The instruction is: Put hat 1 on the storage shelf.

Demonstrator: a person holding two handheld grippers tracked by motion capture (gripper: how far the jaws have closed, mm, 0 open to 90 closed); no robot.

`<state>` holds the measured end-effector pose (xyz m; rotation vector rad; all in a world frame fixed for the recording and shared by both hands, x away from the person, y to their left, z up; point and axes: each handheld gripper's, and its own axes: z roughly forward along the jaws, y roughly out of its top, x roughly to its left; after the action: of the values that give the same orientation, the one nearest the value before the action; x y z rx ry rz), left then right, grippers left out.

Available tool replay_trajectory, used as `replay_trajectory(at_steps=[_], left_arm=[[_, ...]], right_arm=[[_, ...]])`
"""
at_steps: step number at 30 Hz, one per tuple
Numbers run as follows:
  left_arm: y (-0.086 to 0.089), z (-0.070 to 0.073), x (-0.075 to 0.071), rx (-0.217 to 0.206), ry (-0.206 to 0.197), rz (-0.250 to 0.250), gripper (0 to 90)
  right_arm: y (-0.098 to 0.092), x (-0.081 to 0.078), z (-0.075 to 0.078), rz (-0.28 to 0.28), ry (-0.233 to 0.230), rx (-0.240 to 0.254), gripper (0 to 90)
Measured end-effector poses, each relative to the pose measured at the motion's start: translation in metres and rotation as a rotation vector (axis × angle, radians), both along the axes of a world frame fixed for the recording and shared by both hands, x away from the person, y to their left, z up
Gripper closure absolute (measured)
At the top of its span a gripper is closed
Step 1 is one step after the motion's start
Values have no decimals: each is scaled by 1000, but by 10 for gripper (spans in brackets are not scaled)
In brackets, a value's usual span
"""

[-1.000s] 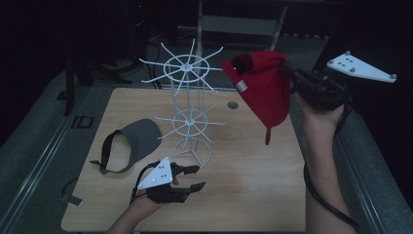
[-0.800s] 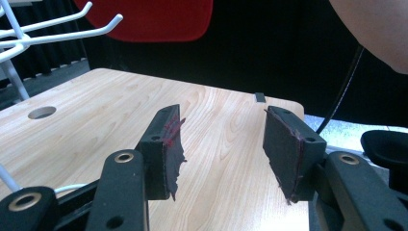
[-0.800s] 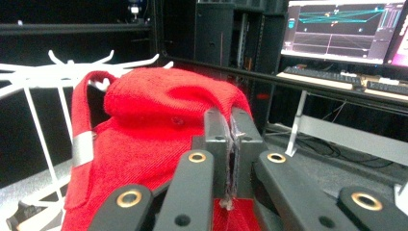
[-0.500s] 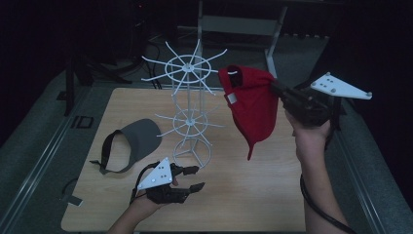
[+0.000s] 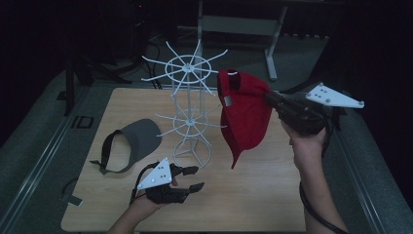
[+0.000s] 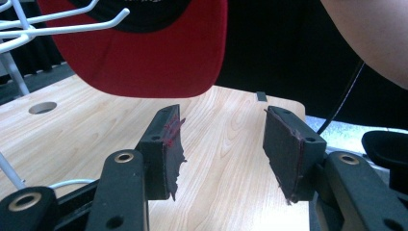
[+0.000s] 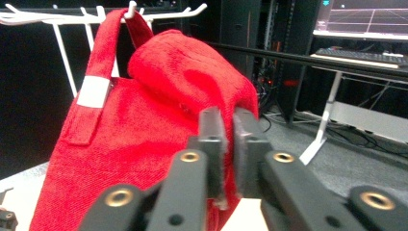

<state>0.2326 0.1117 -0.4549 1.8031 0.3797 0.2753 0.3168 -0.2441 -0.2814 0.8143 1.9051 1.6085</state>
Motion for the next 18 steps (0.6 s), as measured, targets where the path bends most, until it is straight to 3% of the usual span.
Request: replay_trajectory(at_steps=[3,5,9,18], left_arm=[[1,1,0,-2,-1,3,491],[2,1,0,-5,1,6,492],[3,0,-1,-3,4,9,493],[7,-3,-1,1,11,16,493]], right_arm=[[-2,-2,2,20,-15,25,698],[-3,-4,5,36,-27,15,581],[-6,-8,3,28,-30,-6,503],[-21,-13,-7,10,-9,-22,437]])
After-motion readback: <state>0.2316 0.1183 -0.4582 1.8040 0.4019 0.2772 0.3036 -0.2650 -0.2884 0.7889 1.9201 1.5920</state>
